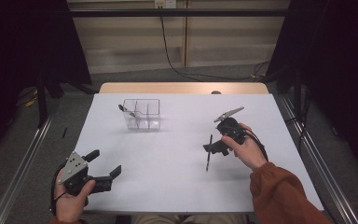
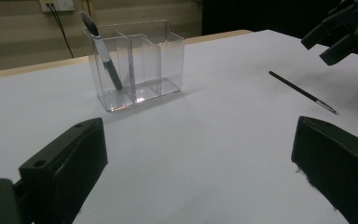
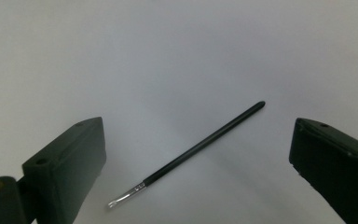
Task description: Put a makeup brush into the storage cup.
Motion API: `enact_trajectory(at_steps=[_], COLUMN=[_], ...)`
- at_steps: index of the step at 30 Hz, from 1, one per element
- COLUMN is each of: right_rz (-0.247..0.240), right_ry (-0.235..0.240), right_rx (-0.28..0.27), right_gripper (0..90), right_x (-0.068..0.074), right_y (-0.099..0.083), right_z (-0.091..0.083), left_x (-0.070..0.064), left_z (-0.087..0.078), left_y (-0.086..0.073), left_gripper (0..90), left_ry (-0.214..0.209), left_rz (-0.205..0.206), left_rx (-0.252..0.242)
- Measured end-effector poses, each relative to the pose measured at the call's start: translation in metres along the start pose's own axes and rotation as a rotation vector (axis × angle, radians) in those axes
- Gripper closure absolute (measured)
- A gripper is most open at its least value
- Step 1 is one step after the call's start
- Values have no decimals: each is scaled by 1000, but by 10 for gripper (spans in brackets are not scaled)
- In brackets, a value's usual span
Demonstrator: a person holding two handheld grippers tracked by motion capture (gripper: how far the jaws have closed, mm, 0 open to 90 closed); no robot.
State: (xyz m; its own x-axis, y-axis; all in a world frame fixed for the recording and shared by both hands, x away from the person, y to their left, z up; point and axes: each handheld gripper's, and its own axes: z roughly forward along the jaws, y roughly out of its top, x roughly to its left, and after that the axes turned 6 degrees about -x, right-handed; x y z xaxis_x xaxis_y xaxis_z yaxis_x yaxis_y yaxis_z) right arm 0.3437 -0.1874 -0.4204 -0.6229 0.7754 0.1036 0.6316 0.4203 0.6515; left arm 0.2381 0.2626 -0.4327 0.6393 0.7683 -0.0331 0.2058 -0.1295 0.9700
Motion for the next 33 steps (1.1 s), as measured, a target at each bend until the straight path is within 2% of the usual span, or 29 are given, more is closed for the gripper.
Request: enact_trajectory(at_steps=[3, 4, 6, 10, 15, 19, 22, 24, 28, 29, 30, 33], right_rz=[19, 27, 33, 23, 17, 1, 4, 10, 8, 22, 0, 0], right_ry=[8, 18, 23, 12, 12, -12, 5, -12, -5, -6, 0, 8], right_rx=[60, 95, 125, 190, 237, 284, 313, 338, 390, 401, 403, 411], right_gripper=[39, 40, 39, 46, 49, 63, 64, 80, 83, 88, 105, 184], right_x=[0, -1, -1, -2, 1, 3, 3, 4, 6, 8, 7, 11], right_y=[2, 3, 5, 9, 12, 10, 10, 12, 13, 13, 13, 12], right_z=[4, 6, 7, 10, 14, 21, 25, 27, 32, 33, 34, 36], left_x=[0, 0, 1, 2, 1, 1, 2, 2, 2, 2, 2, 2], left_z=[0, 0, -1, -1, 0, -1, -1, -1, -1, -1, -1, -1], left_y=[0, -1, -1, -1, -1, -1, -1, -1, -1, -1, -1, -1], left_gripper=[33, 33, 33, 33, 33, 33, 34, 33, 33, 34, 33, 33], left_ry=[0, 6, 16, 16, 17, 24, 30, 29, 29, 29, 30, 29], left_rz=[-9, -11, -10, -14, -15, -7, -7, -6, -3, -3, -2, -1], left_rx=[-5, -8, -6, -2, -1, -5, 0, 1, 1, 0, 0, 5])
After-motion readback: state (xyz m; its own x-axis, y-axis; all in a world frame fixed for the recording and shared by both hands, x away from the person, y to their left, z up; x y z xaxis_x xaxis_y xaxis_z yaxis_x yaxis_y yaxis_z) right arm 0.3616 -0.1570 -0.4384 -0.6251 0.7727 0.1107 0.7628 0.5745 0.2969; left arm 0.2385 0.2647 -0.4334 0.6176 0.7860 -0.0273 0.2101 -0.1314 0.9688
